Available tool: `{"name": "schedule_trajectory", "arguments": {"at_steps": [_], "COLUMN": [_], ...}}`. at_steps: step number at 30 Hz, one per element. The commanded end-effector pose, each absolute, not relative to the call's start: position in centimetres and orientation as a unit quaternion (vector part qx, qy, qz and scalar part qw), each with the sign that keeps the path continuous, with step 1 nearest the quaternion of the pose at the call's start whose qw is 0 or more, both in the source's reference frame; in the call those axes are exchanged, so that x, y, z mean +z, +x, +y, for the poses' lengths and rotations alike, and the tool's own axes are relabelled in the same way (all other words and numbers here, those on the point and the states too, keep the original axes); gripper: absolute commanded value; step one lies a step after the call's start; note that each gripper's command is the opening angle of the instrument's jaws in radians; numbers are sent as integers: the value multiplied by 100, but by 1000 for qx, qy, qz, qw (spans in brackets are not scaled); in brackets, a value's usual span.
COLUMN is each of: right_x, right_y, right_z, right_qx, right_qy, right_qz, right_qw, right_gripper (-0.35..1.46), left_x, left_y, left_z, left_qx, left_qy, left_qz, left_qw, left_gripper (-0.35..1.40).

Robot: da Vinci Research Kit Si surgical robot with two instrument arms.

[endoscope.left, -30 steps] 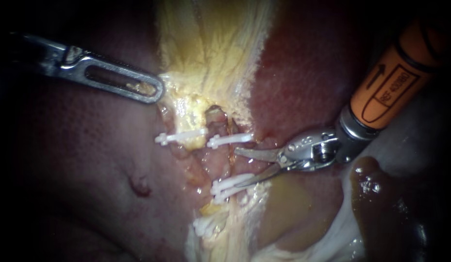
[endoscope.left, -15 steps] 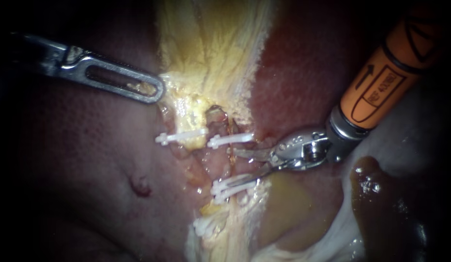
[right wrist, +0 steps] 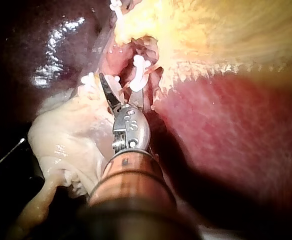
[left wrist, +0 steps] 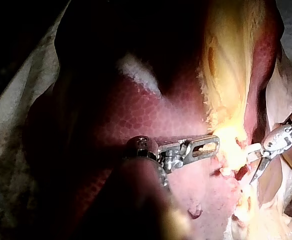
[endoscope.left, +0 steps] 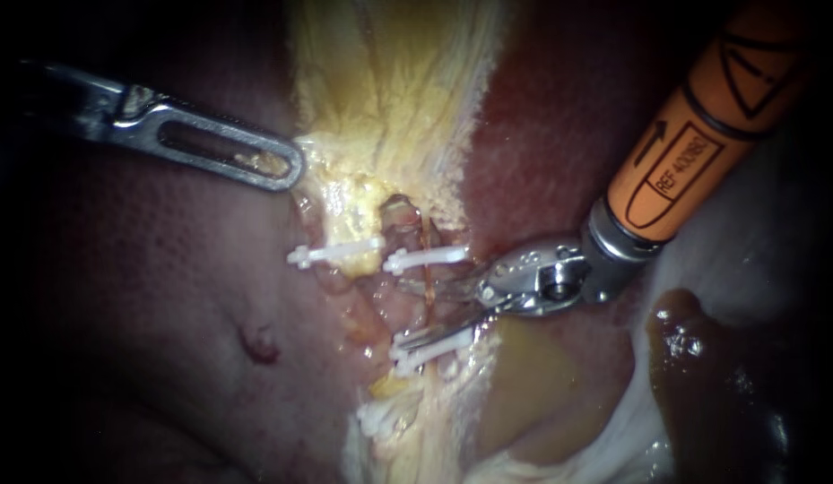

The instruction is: Go to the cutting position right tube

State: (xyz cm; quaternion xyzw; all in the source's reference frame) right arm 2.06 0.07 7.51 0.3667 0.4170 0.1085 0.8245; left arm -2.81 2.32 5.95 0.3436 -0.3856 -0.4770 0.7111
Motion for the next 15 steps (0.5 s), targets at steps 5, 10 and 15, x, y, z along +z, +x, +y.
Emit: {"name": "schedule_trajectory", "arguments": {"at_steps": [5,10,15], "right_x": [751,750,746], "right_y": [210,212,213], "right_z": [7,6,6], "right_qx": [109,113,114], "right_qy": [370,372,380], "right_qz": [420,425,437], "right_qw": [822,818,807], "right_gripper": [141,143,143], "left_x": [595,595,596], "left_y": [-281,-281,-281], "left_z": [232,232,232], "left_qx": [-477,-477,-477], "left_qy": [344,344,344], "left_qz": [-386,-386,-386], "left_qw": [711,711,711], "left_gripper": [-35,-35,-35]}}
